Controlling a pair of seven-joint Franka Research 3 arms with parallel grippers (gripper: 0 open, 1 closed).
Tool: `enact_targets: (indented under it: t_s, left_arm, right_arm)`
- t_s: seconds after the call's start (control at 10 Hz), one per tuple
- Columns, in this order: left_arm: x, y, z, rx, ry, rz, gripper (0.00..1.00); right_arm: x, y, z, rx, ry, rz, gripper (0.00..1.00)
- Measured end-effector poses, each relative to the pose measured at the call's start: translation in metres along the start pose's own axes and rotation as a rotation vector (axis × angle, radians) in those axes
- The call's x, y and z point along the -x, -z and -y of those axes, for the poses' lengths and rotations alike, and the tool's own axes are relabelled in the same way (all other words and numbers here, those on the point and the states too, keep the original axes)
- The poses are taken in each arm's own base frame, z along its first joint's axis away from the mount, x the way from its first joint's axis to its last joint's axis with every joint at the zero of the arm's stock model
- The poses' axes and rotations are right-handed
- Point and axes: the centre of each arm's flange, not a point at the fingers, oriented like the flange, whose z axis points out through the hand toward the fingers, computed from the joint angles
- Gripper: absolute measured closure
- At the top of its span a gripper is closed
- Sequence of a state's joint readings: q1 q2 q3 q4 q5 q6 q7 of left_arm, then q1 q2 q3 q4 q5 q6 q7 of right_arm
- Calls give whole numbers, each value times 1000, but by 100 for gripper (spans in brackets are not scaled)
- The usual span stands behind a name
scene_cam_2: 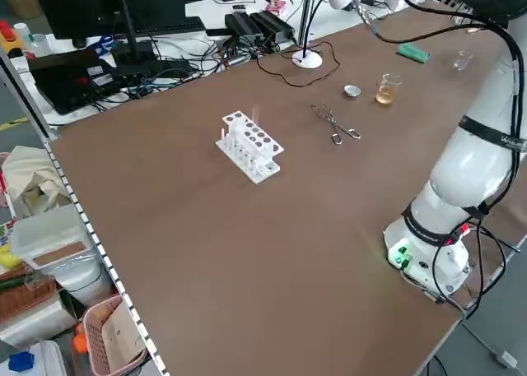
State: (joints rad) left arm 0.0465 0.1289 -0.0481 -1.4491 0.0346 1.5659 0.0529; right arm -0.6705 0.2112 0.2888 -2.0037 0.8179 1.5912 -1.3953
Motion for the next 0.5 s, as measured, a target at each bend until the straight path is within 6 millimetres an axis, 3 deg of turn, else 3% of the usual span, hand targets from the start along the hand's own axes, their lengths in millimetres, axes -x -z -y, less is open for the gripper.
enact_targets:
  t_s: [0.2, 0.5]
  left_arm:
    - [1, -2, 15, 0, 22, 3, 0]
    - [-1, 3, 14, -1, 22, -13, 0]
  right_arm:
    - [-15, -1, 9, 36, -70, 13, 0]
    - [-46, -3, 21, 62, -167, 43, 0]
